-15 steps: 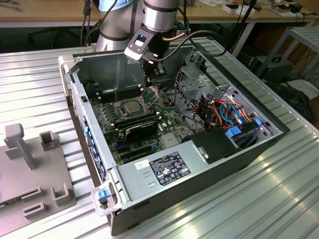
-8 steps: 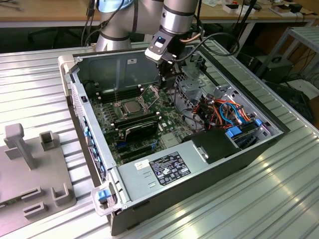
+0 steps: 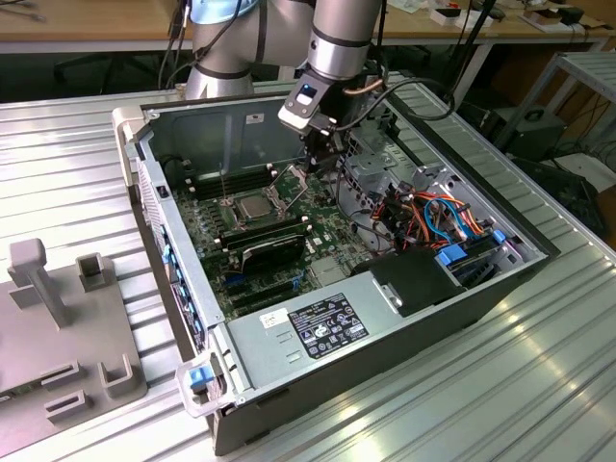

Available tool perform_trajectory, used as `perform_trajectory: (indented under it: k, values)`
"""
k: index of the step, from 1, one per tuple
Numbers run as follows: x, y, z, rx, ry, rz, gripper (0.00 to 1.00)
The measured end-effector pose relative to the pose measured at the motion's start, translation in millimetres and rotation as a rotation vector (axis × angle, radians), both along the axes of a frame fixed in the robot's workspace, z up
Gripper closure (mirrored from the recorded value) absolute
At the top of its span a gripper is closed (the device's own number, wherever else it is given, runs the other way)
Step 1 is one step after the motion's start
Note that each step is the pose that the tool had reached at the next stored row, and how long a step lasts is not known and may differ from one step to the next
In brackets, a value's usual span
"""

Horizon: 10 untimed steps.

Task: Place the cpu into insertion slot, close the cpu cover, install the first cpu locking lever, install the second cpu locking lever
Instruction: 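Close the cpu cover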

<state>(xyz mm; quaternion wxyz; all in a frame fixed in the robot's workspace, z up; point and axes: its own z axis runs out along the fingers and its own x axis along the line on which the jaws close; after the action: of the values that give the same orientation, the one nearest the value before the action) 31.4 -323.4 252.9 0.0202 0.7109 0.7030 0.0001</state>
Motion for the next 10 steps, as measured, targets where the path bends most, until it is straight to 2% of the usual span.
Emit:
perform_trajectory:
  k: [2, 10]
  values:
    - [-2.7, 0.0, -2.6, 0.0001, -0.0001, 0.0, 0.89]
    - [-25.2, 0.0, -6.1, -0.0001, 0.0, 0.0, 0.89]
